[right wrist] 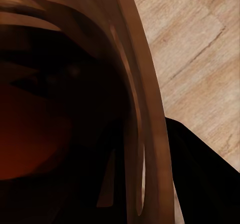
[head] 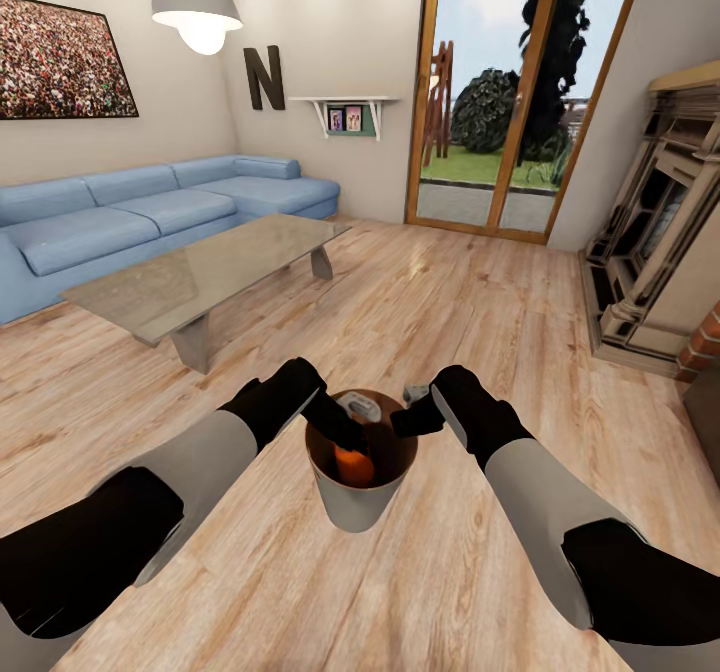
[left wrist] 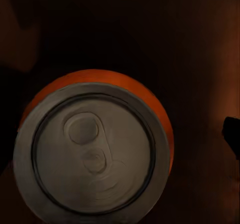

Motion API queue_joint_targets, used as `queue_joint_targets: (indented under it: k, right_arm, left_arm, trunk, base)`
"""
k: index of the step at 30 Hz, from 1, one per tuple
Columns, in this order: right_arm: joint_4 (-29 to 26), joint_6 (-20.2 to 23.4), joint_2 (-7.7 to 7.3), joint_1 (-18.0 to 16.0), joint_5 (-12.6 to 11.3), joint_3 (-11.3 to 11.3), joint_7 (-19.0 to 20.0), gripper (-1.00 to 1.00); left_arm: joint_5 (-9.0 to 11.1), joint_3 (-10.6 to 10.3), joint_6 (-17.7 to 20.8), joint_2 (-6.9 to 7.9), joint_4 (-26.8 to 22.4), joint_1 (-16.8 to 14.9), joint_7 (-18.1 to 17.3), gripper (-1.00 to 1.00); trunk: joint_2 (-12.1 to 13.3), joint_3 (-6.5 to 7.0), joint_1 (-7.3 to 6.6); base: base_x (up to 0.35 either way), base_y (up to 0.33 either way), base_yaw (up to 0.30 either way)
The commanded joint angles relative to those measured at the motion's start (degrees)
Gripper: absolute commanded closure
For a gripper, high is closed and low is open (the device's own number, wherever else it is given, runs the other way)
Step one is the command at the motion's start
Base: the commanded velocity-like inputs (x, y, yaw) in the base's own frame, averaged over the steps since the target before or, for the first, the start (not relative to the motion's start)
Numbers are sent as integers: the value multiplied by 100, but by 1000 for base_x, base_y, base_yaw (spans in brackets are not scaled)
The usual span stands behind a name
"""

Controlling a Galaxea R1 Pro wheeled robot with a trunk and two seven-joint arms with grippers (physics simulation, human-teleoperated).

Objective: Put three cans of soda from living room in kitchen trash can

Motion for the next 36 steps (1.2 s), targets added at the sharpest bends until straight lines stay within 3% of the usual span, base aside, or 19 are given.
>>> queue_joint_targets:
  k: [1,9,19,25,26,29,31,32,35,36]
  right_arm:
    - [-3,19,1,-2,-145,-3,-27,100]
    - [0,19,-7,-2,-145,-3,-27,100]
    - [0,19,-26,2,-144,-3,-27,100]
    - [0,19,-32,5,-145,0,-27,100]
    - [0,19,-32,4,-145,2,-27,100]
    - [0,19,-32,5,-145,4,-27,100]
    - [0,19,-33,6,-145,5,-27,100]
    - [0,19,-34,6,-145,5,-27,100]
    - [0,19,-38,6,-145,6,-27,100]
    - [0,19,-39,7,-145,3,-27,100]
  left_arm:
    - [0,0,-56,2,1,1,0,-100]
    - [8,0,-117,33,0,-5,-9,-100]
    - [25,51,-22,182,-1159,-8,-301,-100]
    - [65,82,112,644,-1935,-8,-687,-100]
    - [70,100,127,792,-2105,-8,-837,-100]
    - [74,242,140,1031,-2312,-8,-1103,-100]
    - [76,458,148,1205,-2451,-8,-1283,-100]
    - [71,738,155,1398,-2638,-8,-1414,-100]
    - [62,1178,179,1742,-3036,-8,-1537,-100]
    - [68,1463,209,2003,-3341,-7,-1585,-100]
  trunk:
    - [0,1,0]
    - [0,1,0]
    - [0,1,0]
    - [0,1,0]
    - [0,1,0]
    - [0,1,0]
    - [0,1,0]
    - [0,1,0]
    - [0,1,0]
    - [0,1,0]
  base:
    - [0,0,0]
    - [0,0,0]
    - [0,0,0]
    - [0,0,0]
    - [0,0,0]
    - [0,0,0]
    - [0,0,0]
    - [0,0,0]
    - [0,0,0]
    - [0,0,0]
